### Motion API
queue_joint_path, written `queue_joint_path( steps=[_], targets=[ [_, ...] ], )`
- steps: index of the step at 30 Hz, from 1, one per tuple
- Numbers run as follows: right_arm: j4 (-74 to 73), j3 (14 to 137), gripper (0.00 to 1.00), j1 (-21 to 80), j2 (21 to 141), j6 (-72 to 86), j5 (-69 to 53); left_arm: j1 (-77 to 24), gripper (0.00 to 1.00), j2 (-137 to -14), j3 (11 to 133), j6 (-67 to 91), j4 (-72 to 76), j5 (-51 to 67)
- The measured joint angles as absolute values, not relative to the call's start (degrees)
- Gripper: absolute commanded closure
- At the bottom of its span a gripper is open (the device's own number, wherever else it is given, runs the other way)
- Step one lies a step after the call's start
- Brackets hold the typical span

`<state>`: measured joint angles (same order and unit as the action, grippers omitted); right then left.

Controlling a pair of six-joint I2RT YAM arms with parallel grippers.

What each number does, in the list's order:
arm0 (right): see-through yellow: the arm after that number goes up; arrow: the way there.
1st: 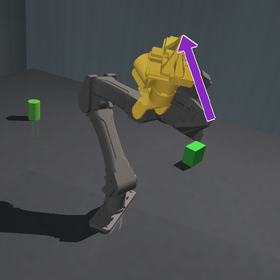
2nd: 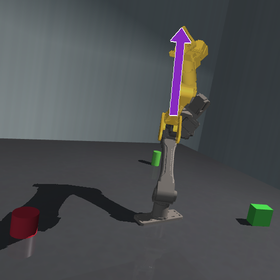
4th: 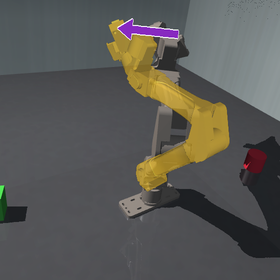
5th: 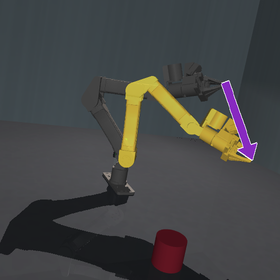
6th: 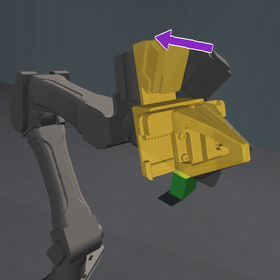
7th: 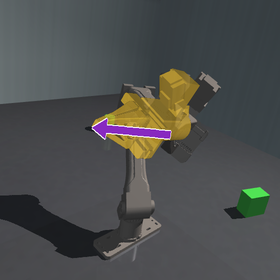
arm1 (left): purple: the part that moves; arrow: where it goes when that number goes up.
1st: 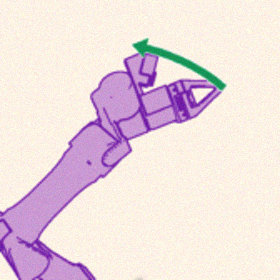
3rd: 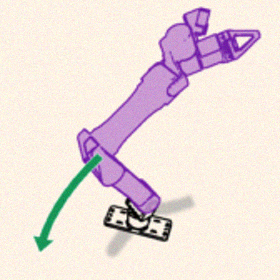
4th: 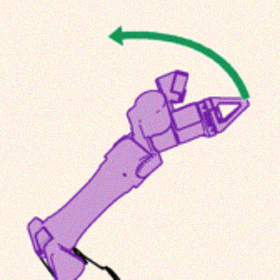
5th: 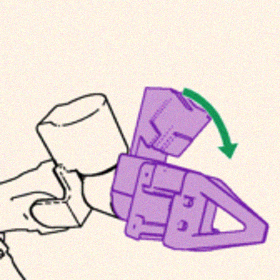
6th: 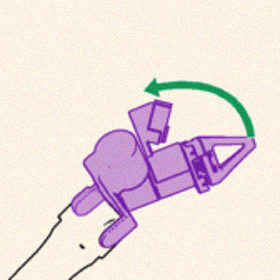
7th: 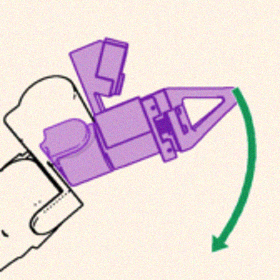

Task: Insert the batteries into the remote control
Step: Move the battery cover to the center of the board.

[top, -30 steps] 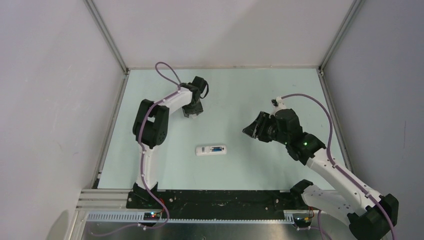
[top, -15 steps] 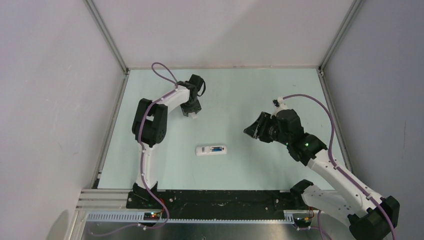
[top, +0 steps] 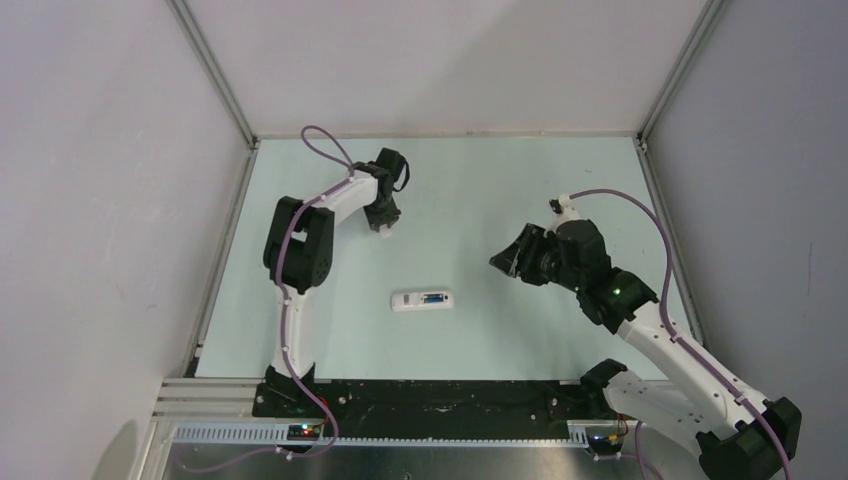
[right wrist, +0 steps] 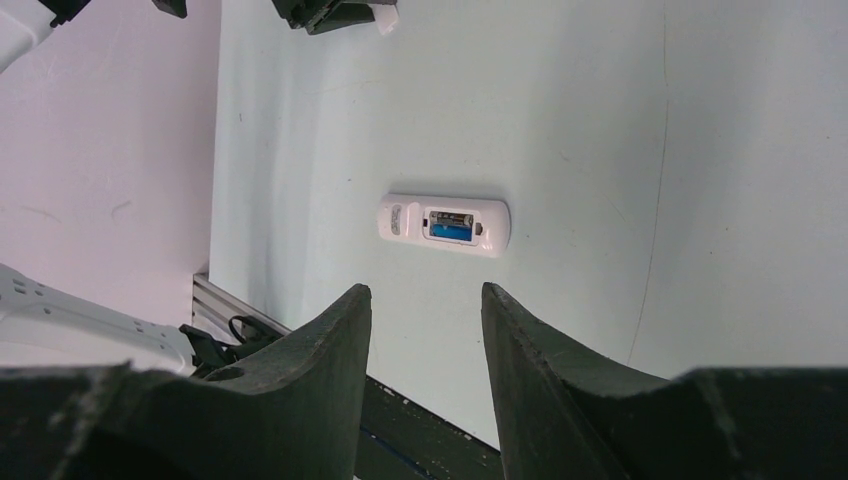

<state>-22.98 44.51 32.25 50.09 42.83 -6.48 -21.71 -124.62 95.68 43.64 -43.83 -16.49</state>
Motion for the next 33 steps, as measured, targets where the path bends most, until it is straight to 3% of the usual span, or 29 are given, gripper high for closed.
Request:
queue_joint_path(
  steps=[8,17,24,30,33],
  targets=[
    [-23.79,44.47,0.51,32.21,49.84,42.92,-6.42,-24.82,0.72,-120.57,88.84,40.86,-39.94,-18.2],
    [-26.33,44.42,0.51,32.18,49.41,43.0,-5.37,-38.33,0.74,-110.91,74.48,33.34,-31.83,-16.69],
    [-27.94,43.88,0.51,31.97,49.17,42.96,-3.99,-45.58,0.66,-104.92,65.78,28.14,-26.15,-12.58],
    [-28.47,42.63,0.51,30.26,50.28,42.48,-3.44,-44.71,0.53,-101.14,63.68,27.94,-24.1,-12.29],
    [-27.49,42.61,0.51,29.1,53.17,41.87,-3.57,-43.24,0.41,-98.39,63.46,28.01,-23.68,-12.49]
  ],
)
